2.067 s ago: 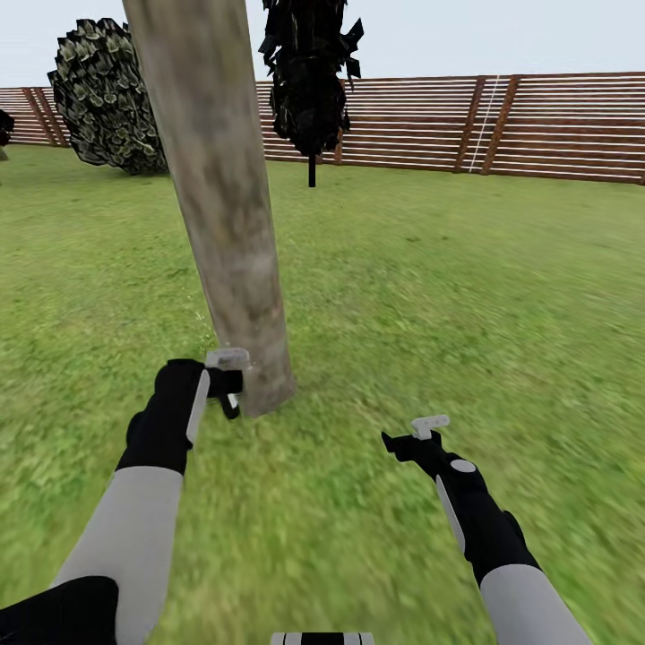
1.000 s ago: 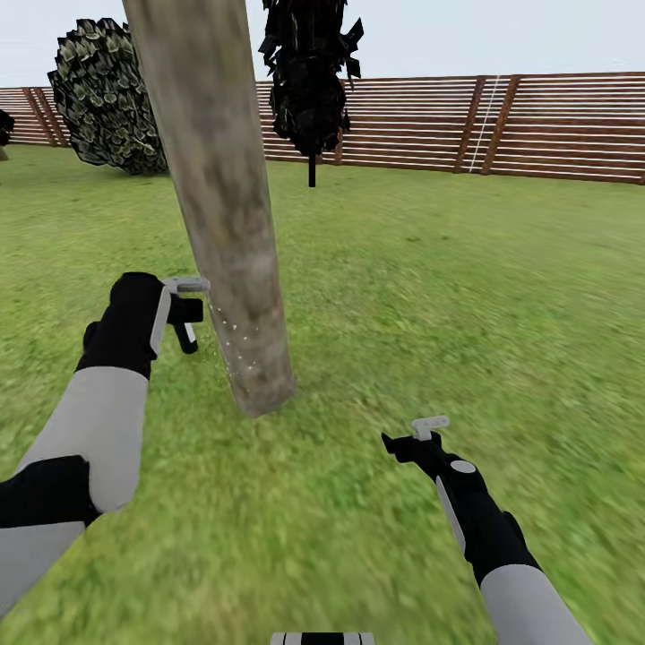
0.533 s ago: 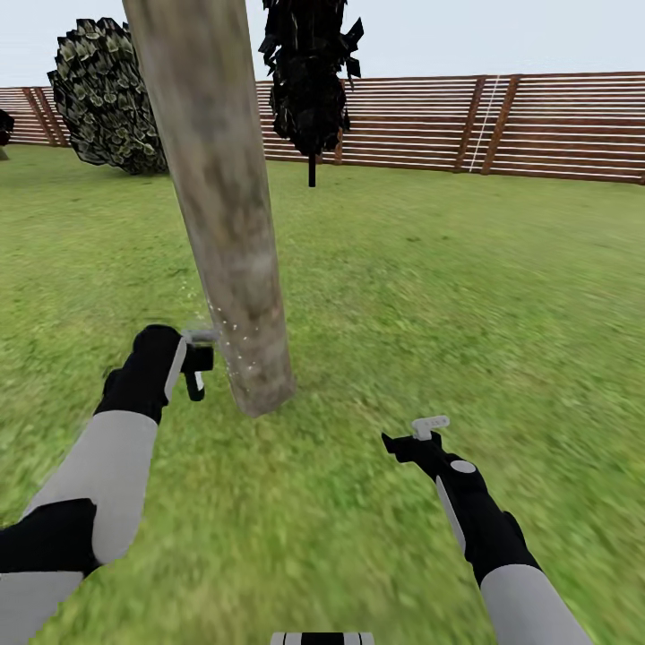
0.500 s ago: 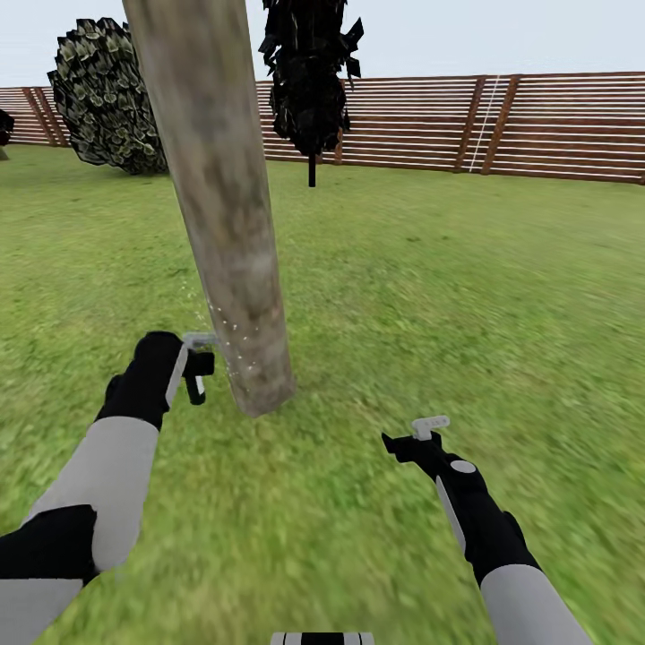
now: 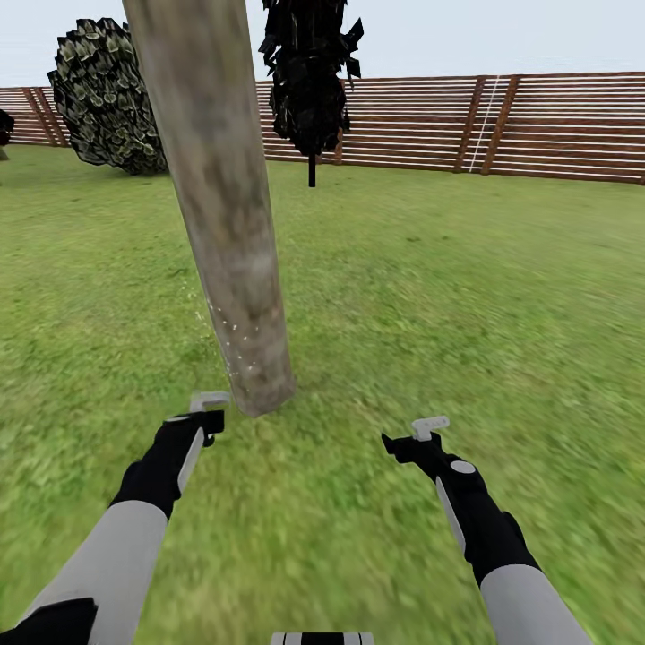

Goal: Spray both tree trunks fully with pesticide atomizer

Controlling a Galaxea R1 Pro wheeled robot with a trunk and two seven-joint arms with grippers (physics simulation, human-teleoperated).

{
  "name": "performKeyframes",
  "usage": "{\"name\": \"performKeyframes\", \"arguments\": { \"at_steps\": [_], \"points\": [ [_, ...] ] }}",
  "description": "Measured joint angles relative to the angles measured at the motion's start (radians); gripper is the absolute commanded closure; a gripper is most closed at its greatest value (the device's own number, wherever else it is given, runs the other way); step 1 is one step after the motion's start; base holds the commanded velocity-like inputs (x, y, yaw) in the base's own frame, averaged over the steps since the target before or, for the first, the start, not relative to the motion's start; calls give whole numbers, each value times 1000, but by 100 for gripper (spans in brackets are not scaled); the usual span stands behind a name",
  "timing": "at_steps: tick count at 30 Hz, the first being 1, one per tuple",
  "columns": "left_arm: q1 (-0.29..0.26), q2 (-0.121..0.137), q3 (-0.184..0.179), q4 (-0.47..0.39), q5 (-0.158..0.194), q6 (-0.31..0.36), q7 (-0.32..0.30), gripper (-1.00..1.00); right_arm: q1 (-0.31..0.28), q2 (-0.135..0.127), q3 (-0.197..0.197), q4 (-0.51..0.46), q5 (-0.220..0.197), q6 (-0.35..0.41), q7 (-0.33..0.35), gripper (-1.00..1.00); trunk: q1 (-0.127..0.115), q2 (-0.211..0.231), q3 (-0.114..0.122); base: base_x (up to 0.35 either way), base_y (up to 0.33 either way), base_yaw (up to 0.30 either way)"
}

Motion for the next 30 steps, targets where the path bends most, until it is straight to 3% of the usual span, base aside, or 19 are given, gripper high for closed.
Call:
{"name": "performKeyframes", "arguments": {
  "at_steps": [3, 10, 21, 30],
  "points": [
    [3, 0, 0, 70, 13, -53, 25, 100, 0, 0, 0, -1, 0, 1, 0, -100, 0, 0, 0, 0, 0, 96],
    [4, -1, 0, 88, 14, -67, 28, 100, 0, 0, 0, -1, 0, 1, 0, -100, 0, 0, -4, 20, -43, 233],
    [4, -2, 0, 117, 16, -105, 29, 100, 0, 0, 0, -1, 0, 1, 0, -100, 0, 0, -5, 47, -255, 24],
    [4, -2, 0, 117, 36, -107, 29, 100, 0, 1, 0, 1, 0, 1, 0, -100, 0, 0, -5, 159, -270, 237]
  ]
}}
